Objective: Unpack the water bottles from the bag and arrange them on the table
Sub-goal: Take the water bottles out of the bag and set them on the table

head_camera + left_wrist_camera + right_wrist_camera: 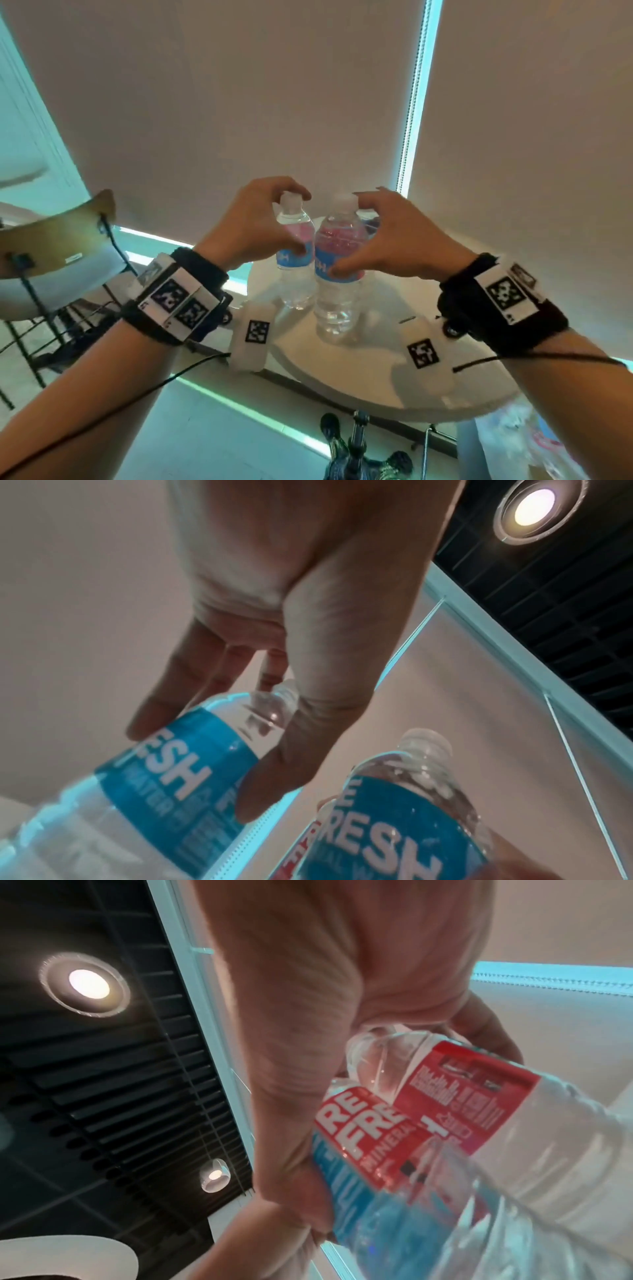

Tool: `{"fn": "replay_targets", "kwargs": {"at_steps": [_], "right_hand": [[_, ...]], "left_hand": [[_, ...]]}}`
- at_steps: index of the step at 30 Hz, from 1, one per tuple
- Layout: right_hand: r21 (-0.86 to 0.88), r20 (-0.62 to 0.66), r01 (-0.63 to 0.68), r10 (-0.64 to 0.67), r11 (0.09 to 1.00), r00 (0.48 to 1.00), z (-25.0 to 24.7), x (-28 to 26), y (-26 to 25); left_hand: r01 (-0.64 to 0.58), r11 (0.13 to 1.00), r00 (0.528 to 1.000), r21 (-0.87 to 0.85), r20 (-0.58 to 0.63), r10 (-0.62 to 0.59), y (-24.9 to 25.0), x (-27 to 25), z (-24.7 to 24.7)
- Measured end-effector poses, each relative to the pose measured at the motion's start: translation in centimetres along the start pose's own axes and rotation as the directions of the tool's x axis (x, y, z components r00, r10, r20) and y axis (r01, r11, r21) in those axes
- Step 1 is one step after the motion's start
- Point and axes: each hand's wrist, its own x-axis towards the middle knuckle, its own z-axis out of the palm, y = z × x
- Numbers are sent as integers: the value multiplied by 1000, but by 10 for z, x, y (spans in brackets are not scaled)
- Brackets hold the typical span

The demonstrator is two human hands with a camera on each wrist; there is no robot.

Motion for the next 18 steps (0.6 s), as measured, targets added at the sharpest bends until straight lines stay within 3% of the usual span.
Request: {"fn": "replay_targets", "kwargs": {"at_steps": [7,13,18], "right_hand": [[-60,43,12,-10,998,999,25,21,-2],[-55,65,21,-18,998,998,32,22,5],[-59,51,-40,43,997,998,36,17,9]], "left_hand": [[41,999,998,17,42,-41,-19,24,-12],[-8,999,999,-41,34,9,-30,23,-7],[-5,994,1000,-109,19,7,-35,20,-5]]}}
